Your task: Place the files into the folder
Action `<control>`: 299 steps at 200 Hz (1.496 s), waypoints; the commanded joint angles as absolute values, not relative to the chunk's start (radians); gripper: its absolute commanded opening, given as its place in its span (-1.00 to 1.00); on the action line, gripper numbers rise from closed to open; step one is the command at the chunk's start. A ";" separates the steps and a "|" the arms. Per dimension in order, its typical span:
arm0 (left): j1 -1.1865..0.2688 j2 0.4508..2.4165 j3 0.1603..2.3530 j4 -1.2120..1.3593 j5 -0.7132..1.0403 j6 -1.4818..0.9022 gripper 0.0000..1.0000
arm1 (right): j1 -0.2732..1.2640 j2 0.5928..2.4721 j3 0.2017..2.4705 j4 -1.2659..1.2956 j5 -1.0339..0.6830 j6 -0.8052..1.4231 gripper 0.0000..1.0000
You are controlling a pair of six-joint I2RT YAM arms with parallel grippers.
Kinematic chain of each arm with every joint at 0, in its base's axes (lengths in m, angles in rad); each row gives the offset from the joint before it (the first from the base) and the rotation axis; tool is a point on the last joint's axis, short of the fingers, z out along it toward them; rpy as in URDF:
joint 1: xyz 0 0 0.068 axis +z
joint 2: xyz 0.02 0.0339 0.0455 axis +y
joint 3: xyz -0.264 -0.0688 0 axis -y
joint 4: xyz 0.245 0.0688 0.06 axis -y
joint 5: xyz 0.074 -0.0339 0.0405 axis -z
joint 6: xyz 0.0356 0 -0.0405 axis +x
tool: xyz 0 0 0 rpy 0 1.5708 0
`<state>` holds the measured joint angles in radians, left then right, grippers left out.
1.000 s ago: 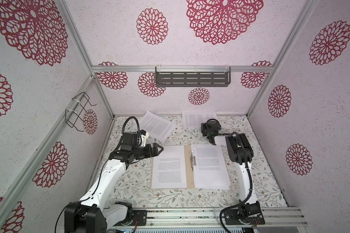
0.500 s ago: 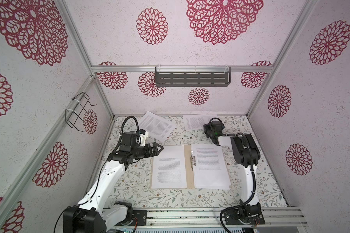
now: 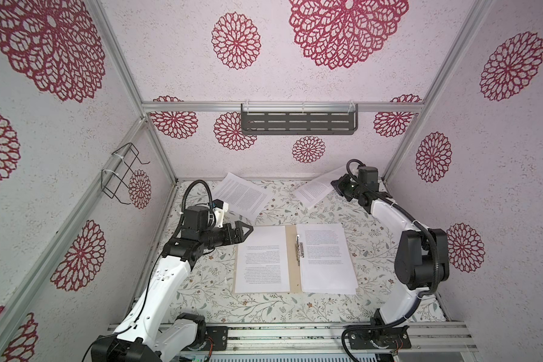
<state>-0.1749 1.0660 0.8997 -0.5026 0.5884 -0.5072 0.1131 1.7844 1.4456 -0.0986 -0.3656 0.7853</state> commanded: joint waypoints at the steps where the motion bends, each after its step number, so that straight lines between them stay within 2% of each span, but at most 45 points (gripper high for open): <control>1: -0.166 1.046 0.887 -0.463 0.618 -0.506 0.95 | 0.112 1.712 1.491 -0.412 -0.452 0.468 -1.00; 75: -0.164 0.990 0.869 -0.437 0.652 -0.528 0.95 | 0.111 1.411 1.365 -0.641 -0.467 0.208 -1.00; 92: -0.164 0.973 0.865 -0.430 0.660 -0.534 0.95 | 0.112 1.382 1.378 -0.735 -0.539 0.159 -1.00; 115: -0.164 0.948 0.850 -0.405 0.671 -0.548 0.95 | 0.112 1.342 1.396 -0.863 -0.548 0.093 -1.00; 177: -0.165 0.884 0.816 -0.345 0.694 -0.585 0.95 | 0.110 1.254 1.441 -1.033 -0.657 -0.024 -1.00; 211: -0.168 0.869 0.797 -0.290 0.756 -0.622 0.95 | 0.107 1.315 1.421 -1.125 -0.532 -0.100 -1.00; 250: -0.207 0.845 0.747 -0.094 0.940 -0.733 0.95 | 0.106 1.378 1.358 -1.112 -0.404 -0.144 -1.00; 299: -0.219 0.829 0.744 -0.113 0.917 -0.714 0.95 | 0.100 1.528 1.307 -1.046 -0.200 -0.178 -1.00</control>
<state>-0.2157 0.8341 0.7391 -0.1524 0.8894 -0.7097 0.1059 1.4712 1.3167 -1.0721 -0.3279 -0.1322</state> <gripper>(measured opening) 0.975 0.043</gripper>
